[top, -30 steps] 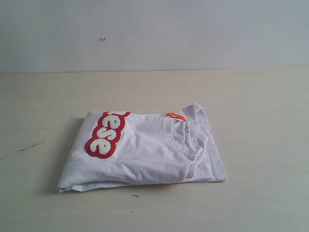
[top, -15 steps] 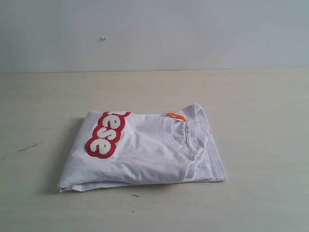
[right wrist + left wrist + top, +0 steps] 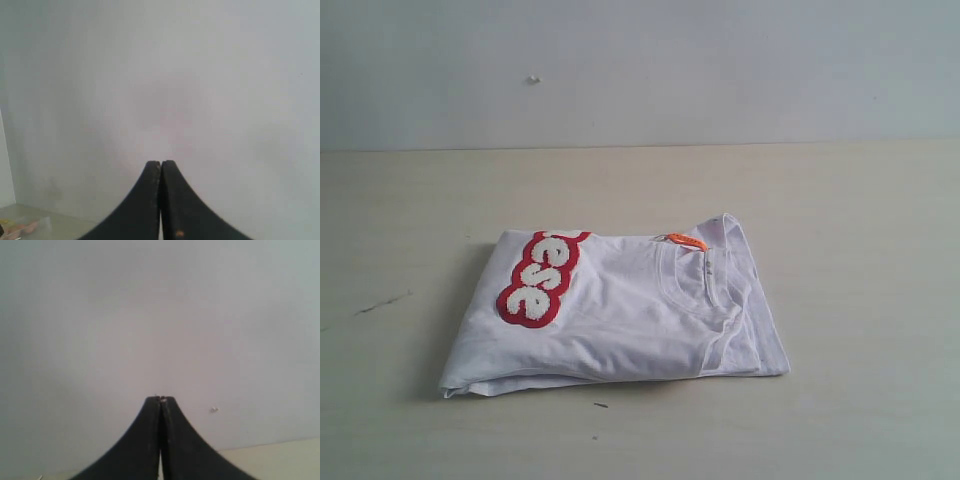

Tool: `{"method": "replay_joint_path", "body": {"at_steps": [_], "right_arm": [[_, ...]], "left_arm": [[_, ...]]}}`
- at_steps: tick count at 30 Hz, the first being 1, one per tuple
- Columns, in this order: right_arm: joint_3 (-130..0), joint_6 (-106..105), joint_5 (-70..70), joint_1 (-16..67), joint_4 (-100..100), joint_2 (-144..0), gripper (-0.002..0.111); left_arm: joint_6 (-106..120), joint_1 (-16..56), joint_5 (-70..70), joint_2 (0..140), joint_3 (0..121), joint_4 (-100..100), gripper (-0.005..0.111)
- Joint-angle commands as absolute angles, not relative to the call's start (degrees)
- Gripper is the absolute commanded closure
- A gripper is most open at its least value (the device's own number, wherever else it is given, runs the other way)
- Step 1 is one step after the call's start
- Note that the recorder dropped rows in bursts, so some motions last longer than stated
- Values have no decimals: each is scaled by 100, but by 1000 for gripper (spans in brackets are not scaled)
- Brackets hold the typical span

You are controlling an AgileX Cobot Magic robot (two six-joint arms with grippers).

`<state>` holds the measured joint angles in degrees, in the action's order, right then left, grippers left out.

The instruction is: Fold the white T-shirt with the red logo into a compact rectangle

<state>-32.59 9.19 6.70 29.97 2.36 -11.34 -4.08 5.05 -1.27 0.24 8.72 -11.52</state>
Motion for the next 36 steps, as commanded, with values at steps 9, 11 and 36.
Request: {"method": "replay_joint_path", "body": {"at_steps": [9,11,36], "right_arm": [[-3225,914,624,3002,257,-1121,108],[-3225,914,624,3002,257,-1121,108],[-3225,914,624,3002,257,-1121,108]], "left_arm": [[63,497,-328,0,0,-949,107],[125,497,-75,0,0,-621,107],[-510,398,1915,0,0,172,107]]}}
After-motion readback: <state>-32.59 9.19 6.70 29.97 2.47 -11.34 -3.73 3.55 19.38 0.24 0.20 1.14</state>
